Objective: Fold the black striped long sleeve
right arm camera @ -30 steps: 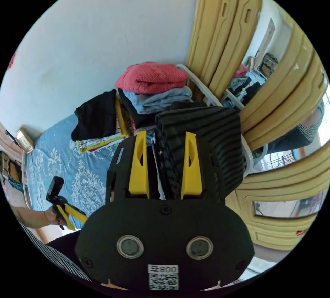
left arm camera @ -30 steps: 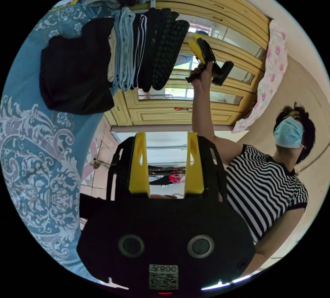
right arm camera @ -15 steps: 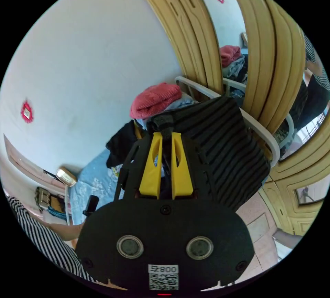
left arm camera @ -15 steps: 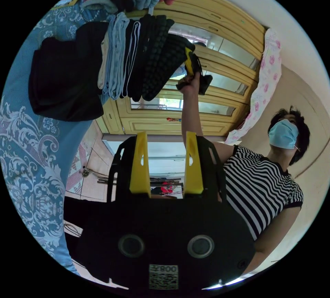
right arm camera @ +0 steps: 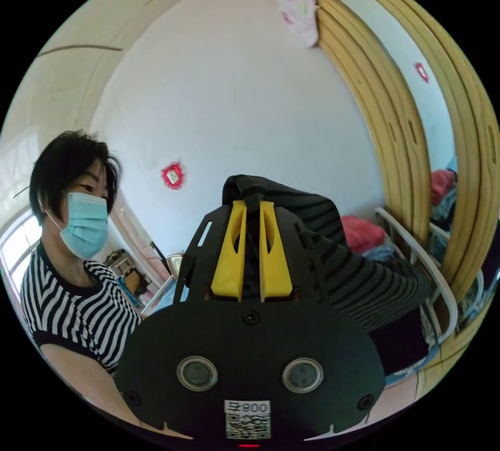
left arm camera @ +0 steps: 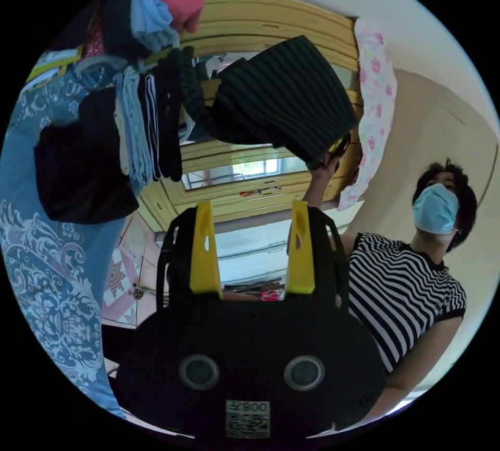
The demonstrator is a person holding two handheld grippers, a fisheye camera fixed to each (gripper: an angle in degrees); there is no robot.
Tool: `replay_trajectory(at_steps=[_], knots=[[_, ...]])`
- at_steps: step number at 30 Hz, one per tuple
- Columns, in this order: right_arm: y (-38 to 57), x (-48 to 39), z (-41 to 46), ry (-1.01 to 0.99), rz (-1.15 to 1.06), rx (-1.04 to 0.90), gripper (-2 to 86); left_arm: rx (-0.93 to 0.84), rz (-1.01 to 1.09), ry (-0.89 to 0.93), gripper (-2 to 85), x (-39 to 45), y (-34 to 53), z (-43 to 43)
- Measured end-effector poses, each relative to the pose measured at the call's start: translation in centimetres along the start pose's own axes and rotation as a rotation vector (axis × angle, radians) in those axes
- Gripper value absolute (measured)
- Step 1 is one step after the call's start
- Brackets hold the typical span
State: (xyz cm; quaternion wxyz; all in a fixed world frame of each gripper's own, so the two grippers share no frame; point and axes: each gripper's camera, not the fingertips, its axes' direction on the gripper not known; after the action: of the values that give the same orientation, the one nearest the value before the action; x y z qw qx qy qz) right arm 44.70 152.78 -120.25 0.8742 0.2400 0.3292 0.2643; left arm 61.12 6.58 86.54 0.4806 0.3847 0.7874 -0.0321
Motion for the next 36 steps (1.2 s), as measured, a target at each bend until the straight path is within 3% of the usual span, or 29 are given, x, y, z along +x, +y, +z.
replay_trajectory(at_steps=[9,22,29,36], knots=[[-10.1,-8.9,3.8,-0.250,-0.105,0.001,2.7,0.202,0.197,-0.200,24.4,17.9,1.2,-3.3],[-20.1,-19.9,13.8,-0.582,-0.056,-0.071,2.3,0.457,0.145,-0.462,23.0,33.2,12.6,-6.5],[-22.1,-27.8,22.2,-0.769,-0.081,-0.208,2.2,0.754,0.114,-0.723,24.4,43.1,21.1,-6.3],[-23.6,-34.1,28.4,-0.821,-0.098,-0.306,2.2,0.658,0.113,-0.731,24.9,45.7,15.8,0.7]])
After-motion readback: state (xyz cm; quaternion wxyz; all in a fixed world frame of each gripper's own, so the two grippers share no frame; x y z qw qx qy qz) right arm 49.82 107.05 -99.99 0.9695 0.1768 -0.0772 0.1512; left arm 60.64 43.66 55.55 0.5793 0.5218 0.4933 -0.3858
